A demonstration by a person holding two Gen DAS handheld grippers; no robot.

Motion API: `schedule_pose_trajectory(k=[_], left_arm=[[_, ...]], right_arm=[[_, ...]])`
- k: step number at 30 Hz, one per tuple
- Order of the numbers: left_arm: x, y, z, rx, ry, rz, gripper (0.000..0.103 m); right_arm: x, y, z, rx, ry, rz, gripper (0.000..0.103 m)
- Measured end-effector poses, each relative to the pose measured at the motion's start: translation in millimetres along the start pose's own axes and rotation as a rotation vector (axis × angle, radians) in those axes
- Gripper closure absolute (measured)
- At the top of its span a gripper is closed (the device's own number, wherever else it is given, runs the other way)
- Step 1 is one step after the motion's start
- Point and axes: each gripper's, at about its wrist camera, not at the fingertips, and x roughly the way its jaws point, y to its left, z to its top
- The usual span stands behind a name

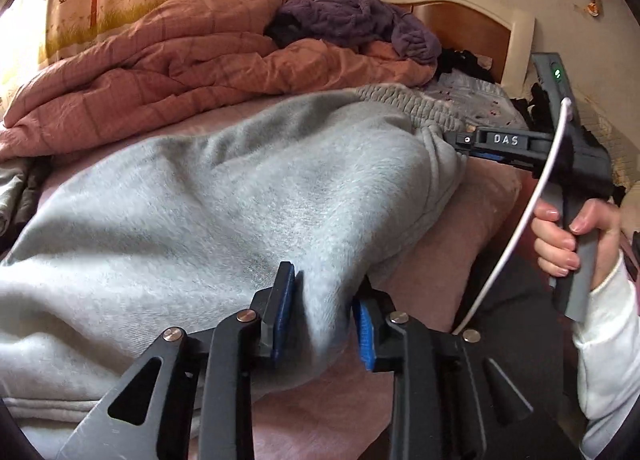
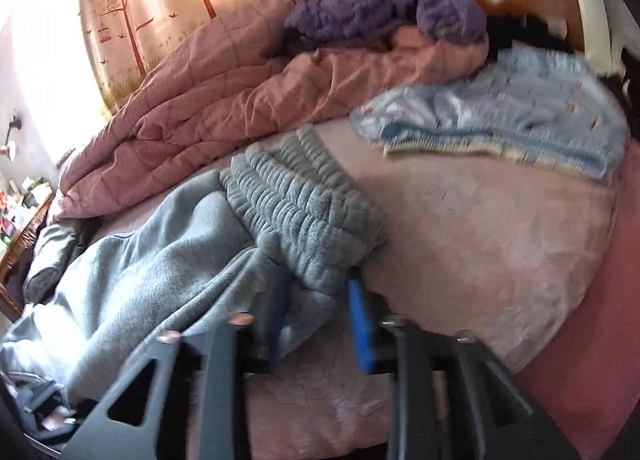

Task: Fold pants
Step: 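Lower the cuff onto the garment with the right gripper and release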

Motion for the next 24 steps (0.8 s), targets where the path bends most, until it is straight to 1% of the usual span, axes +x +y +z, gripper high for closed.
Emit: schedule_pose_trajectory(k=[1, 2, 3, 4, 6, 7, 8, 10, 11, 12, 13, 15, 17, 18, 20, 21, 22, 23, 24], left_arm=[[-7.8, 3.7, 3.8, -0.001, -0.013, -0.003, 0.069], [-15.1, 7.8, 6.4, -0.007, -0.024, -0.004, 0.055], [-23.0, 13.3, 10.4, -0.017, -0.036, 0.003, 0.046], [-31.4, 19.0, 14.6, -0.032, -0.053, 0.007, 0.036], [-47.5, 30.6, 21.3, -0.051, -0.08, -0.005, 0.036], [-54.8, 35.3, 23.3, -0.054, -0.092, -0.005, 0.036], [-61.8, 39.1, 25.6, -0.052, -0.111, 0.018, 0.036], [-69.7, 45.4, 28.4, -0.04, -0.152, 0.125, 0.036], [-68.8, 48.8, 30.1, -0.043, -0.156, 0.173, 0.036], [-65.6, 54.8, 31.2, -0.062, -0.15, 0.201, 0.036], [-61.6, 62.0, 31.2, -0.092, -0.142, 0.204, 0.036], [-52.2, 74.3, 28.9, -0.145, -0.121, 0.198, 0.037], [-41.7, 80.5, 25.7, -0.167, -0.095, 0.202, 0.039], [-36.2, 80.7, 24.1, -0.167, -0.084, 0.201, 0.039], [-26.6, 81.7, 21.4, -0.162, -0.056, 0.193, 0.039], [-22.4, 82.5, 19.6, -0.163, -0.042, 0.193, 0.039], [-19.9, 81.7, 16.5, -0.165, -0.036, 0.194, 0.039], [-19.3, 81.3, 13.8, -0.167, -0.034, 0.197, 0.039], [-18.1, 81.5, 10.8, -0.17, -0.034, 0.203, 0.039]], right_arm=[[-6.9, 2.1, 1.8, -0.015, -0.04, -0.042, 0.04], [-14.0, 4.2, 3.3, -0.025, -0.086, -0.07, 0.039], [-19.8, 5.1, 6.5, -0.035, -0.12, -0.088, 0.039], [-25.6, 4.3, 12.0, -0.039, -0.138, -0.083, 0.039], [-31.0, 0.4, 22.4, -0.021, -0.138, -0.038, 0.039], [-31.5, -2.8, 28.8, -0.004, -0.127, -0.002, 0.039], [-30.7, -3.9, 33.2, 0.002, -0.117, 0.012, 0.039], [-27.1, -7.4, 40.3, 0.014, -0.107, 0.023, 0.039], [-25.7, -8.7, 40.9, 0.024, -0.11, 0.016, 0.039], [-22.8, -9.8, 41.6, 0.029, -0.109, 0.014, 0.042], [-16.5, -11.1, 42.1, 0.027, -0.099, 0.011, 0.051], [-0.2, -12.4, 41.7, 0.024, -0.042, 0.019, 0.058], [14.2, -13.0, 38.9, 0.034, 0.007, 0.083, 0.059], [15.6, -11.8, 39.5, 0.026, -0.005, 0.075, 0.061], [19.1, -7.6, 42.4, -0.003, -0.013, 0.09, 0.062], [23.7, -6.4, 44.7, -0.012, 0.011, 0.084, 0.061], [28.5, -6.4, 46.7, -0.013, 0.044, 0.062, 0.059], [29.2, -8.2, 47.5, -0.01, 0.052, 0.059, 0.057], [28.1, -10.6, 46.4, -0.004, 0.049, 0.058, 0.05]])
